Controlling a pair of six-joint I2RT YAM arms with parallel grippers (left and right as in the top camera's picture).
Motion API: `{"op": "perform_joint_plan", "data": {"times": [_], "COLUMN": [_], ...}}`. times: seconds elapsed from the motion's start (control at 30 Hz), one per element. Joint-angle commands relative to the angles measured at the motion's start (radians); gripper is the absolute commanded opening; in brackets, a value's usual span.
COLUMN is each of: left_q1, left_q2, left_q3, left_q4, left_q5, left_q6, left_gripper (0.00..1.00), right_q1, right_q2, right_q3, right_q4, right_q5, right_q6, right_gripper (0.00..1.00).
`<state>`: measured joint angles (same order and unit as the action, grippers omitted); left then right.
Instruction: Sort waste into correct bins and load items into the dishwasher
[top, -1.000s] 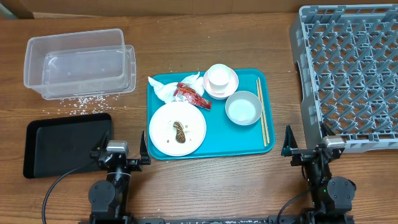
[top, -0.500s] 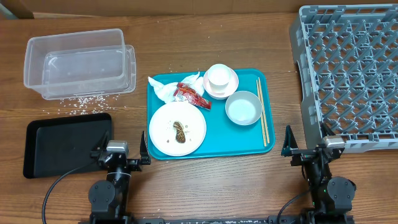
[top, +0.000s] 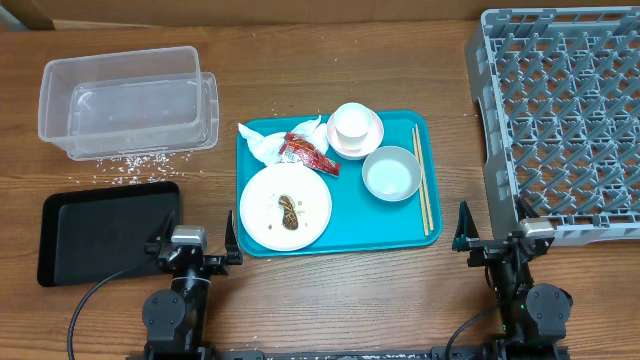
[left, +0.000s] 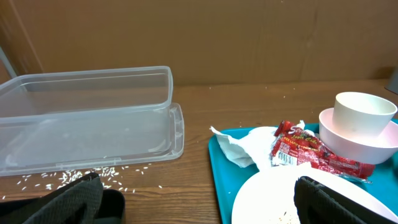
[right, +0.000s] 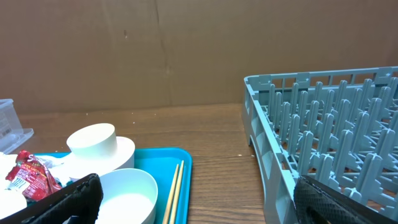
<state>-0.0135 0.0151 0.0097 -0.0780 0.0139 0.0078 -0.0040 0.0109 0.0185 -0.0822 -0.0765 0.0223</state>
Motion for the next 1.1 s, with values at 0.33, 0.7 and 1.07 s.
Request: {"op": "perform_joint_plan", "data": {"times": [0.33,0.7,1.07], "left_q1": [-0.004,-0.006,-0.007], "left_q2": [-0.010,-0.010,-0.010], "left_q3": [-0.005,-0.004,-0.004], "left_q4": [0.000,0.026,0.030], "left_q5": [-0.002,0.248,0.779], "left_q6": [0.019,-0.219,-1.176], "left_gripper": [1.00,1.00,1.00], "right_q1": [0.004,0.004,0.004], "right_q2": [-0.008,-0.008,-0.008], "right_q3": [-0.010,-0.010,-0.010], "right_q4": [0.003,0.003,0.003], "right_q5": [0.008,0.008,0.008], "right_q6": [0.001,0.001,0.001], "right_gripper": [1.00,1.00,1.00]}}
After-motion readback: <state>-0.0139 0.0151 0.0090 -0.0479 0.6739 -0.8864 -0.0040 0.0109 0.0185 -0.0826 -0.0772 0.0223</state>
